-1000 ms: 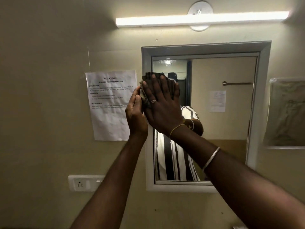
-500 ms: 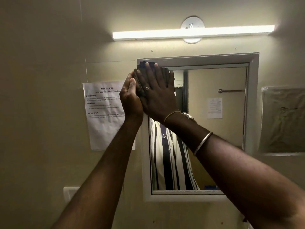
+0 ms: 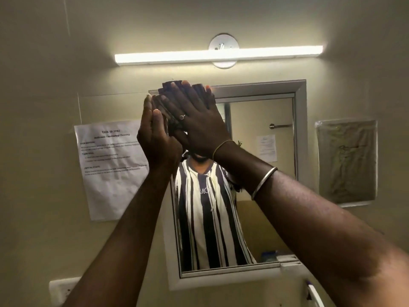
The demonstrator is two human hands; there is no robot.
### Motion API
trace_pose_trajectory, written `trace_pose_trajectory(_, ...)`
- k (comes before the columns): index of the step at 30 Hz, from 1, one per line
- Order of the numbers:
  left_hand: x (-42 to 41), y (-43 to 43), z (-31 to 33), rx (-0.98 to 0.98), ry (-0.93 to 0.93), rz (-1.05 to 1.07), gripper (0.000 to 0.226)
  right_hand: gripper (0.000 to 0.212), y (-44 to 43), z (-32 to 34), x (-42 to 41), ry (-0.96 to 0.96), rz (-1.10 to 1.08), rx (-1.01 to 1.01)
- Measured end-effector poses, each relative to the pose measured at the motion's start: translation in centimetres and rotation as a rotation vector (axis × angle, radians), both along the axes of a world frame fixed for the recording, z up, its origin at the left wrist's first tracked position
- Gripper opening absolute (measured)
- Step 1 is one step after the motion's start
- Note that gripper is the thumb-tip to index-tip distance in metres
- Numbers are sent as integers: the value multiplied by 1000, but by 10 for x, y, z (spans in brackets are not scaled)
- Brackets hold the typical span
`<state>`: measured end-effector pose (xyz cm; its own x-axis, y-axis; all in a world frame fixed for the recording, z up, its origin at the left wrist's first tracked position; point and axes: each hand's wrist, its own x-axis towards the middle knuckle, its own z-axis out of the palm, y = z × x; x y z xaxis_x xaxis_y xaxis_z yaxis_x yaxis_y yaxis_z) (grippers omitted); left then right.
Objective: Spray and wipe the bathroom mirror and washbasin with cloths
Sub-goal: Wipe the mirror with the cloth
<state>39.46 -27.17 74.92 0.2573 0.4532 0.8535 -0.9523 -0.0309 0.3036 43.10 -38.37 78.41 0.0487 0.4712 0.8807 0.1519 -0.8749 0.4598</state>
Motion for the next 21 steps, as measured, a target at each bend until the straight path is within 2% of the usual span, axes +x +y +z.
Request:
trace_pose_trajectory(8, 11, -33, 4, 110, 22, 18, 47, 76, -48, -1, -10, 12, -14, 28)
trace_pose_trajectory(13, 13, -48, 1, 140, 78, 27, 53, 61, -72, -1, -7, -39, -50, 28)
trace_pose_trajectory(16, 15, -64, 2, 146, 72, -46, 49, 59, -90, 0, -6, -61, -46, 39)
trace_pose_trajectory(21, 11, -85, 6, 181, 31, -7, 53, 58, -120, -2, -3, -105, -41, 72)
